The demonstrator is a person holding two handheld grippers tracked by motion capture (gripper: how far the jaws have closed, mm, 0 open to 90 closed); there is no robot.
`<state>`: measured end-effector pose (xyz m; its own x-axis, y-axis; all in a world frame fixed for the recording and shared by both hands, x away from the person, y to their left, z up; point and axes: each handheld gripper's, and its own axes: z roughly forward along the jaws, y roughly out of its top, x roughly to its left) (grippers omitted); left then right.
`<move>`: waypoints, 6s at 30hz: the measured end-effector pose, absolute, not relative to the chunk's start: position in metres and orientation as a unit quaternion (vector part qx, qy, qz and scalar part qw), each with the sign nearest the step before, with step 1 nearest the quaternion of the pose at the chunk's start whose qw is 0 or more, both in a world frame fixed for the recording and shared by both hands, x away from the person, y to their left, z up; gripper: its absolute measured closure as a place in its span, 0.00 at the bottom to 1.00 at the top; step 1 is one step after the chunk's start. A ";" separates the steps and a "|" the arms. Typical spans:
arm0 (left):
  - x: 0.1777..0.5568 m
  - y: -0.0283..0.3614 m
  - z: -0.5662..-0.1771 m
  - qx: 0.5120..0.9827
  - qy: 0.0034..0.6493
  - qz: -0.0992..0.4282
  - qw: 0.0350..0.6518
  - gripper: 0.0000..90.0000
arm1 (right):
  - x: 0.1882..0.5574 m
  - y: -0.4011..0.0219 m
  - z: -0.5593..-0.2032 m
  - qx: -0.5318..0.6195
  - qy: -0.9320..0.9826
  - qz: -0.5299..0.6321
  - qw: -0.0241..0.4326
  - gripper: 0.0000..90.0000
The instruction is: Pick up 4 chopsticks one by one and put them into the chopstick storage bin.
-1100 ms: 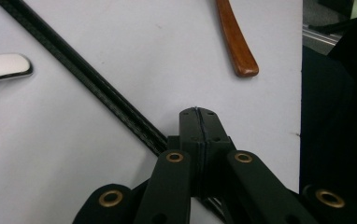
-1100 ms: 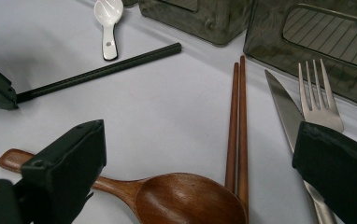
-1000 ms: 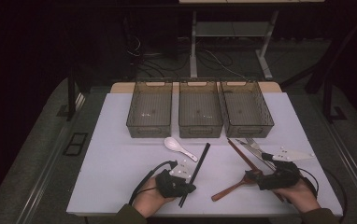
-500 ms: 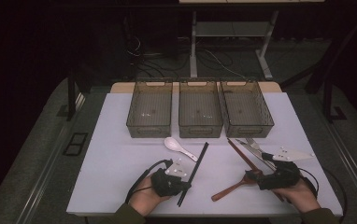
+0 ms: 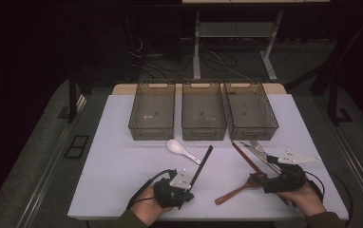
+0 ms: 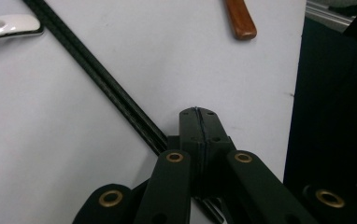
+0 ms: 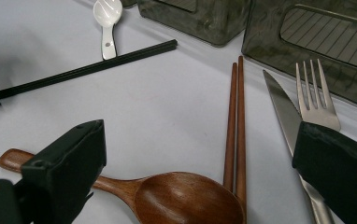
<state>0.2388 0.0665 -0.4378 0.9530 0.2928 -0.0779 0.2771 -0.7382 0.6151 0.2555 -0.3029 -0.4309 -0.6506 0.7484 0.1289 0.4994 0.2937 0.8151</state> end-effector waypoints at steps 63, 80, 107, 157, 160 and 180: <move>0.296 0.058 -0.439 0.910 0.186 0.091 0.359 0.95 | 0.256 -0.302 -0.432 0.396 0.792 0.445 0.137 0.04; 0.296 0.058 -0.441 0.910 0.192 0.086 0.356 0.94 | 0.256 -0.302 -0.432 0.395 0.792 0.445 0.138 0.04; 0.295 0.060 -0.446 0.903 0.211 0.061 0.369 0.95 | 0.256 -0.301 -0.432 0.389 0.795 0.446 0.135 0.04; 0.292 0.120 -0.408 0.889 0.231 0.038 0.395 0.95 | 0.256 -0.297 -0.435 0.381 0.797 0.453 0.124 0.04; 0.294 0.128 -0.407 0.886 0.240 0.044 0.395 0.95 | 0.256 -0.297 -0.435 0.381 0.797 0.453 0.124 0.04; 0.303 0.176 -0.397 0.863 0.294 0.088 0.400 0.95 | 0.256 -0.297 -0.434 0.381 0.796 0.453 0.124 0.04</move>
